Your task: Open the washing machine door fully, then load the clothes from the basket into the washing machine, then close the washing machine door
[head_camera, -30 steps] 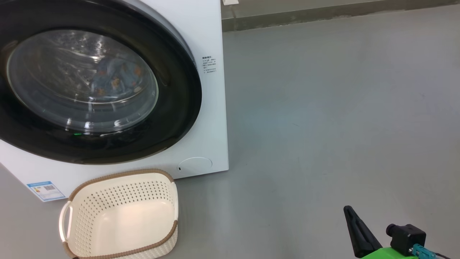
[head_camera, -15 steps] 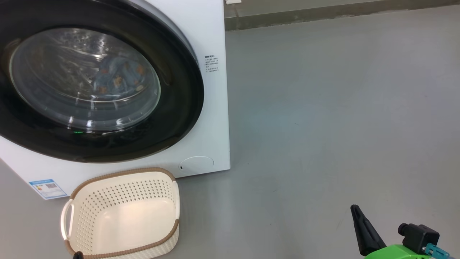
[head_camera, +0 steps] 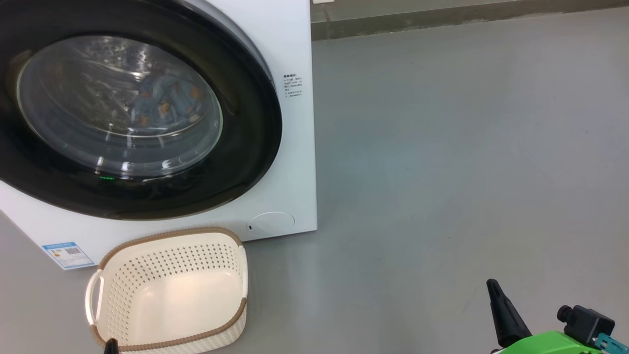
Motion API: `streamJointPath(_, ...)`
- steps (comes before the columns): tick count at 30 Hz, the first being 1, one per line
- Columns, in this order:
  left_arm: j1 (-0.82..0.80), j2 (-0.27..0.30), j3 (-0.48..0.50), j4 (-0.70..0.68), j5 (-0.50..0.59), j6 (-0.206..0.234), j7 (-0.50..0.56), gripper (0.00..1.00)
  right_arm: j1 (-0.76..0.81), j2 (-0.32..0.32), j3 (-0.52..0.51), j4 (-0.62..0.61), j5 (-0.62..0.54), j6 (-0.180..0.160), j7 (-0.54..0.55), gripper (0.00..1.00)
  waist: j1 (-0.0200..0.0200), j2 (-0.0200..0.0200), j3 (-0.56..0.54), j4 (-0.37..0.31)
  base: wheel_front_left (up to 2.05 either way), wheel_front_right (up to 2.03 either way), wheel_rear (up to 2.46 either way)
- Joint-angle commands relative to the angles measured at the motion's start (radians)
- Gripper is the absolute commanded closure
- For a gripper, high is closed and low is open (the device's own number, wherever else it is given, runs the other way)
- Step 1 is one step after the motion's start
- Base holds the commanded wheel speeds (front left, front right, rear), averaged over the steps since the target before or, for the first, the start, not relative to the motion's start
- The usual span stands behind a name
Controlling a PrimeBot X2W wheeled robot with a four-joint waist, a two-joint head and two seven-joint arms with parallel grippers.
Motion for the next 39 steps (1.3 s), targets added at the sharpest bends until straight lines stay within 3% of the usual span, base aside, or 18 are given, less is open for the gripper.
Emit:
streamJointPath(1, -0.049, 0.018, 0.013, -0.017, -0.018, -0.006, 0.004, 1.00, -0.047, -0.001, 0.001, -0.029, 0.022, -0.002, 0.003, 1.00, 0.0000, 0.0000, 0.000, 0.000, 0.00, 0.00, 0.00)
streamJointPath(39, -0.163, 0.025, 0.006, 0.055, -0.433, -0.027, 0.116, 1.00, -0.075, 0.001, -0.040, -0.037, 0.453, -0.004, 0.116, 1.00, 0.0000, 0.0000, 0.008, 0.021, 0.00, 0.00, 0.00)
